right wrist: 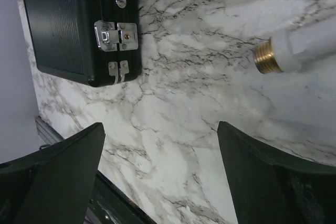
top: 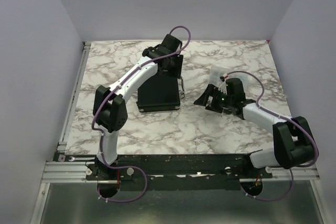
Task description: Pack up texas hold em set
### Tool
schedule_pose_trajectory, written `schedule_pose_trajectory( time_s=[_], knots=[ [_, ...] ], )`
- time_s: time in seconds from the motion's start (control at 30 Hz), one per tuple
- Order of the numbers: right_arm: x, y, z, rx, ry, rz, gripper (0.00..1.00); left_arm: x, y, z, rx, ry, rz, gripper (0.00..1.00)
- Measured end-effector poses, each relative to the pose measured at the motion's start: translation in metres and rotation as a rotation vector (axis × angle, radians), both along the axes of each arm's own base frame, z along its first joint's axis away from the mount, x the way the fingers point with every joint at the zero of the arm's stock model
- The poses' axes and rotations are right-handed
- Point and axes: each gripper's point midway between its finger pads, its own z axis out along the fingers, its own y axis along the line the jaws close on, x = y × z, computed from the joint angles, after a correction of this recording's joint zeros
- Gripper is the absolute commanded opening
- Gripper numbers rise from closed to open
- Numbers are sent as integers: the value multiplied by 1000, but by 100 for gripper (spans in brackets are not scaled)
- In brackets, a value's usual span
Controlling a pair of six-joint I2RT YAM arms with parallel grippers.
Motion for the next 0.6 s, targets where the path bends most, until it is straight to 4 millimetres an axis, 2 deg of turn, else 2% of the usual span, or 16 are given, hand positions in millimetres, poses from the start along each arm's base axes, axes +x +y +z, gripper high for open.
schedule_pose_trajectory(
  time_s=[0.1,0.23,0.4,0.5,0.6],
  knots=[
    [7,15,-2,22,13,27,75,-4,-2,-9,-32,36,-20,36],
    [17,47,1,33,3,97,55,-18,7,-40,-39,122,-23,24],
    [22,76,3,37,-13,159,39,-39,22,-81,-23,233,-11,20],
    [31,79,5,31,-29,161,30,-41,23,-82,-52,232,-7,14],
    [41,81,9,20,-50,155,28,-43,26,-85,-73,246,5,13]
  ],
)
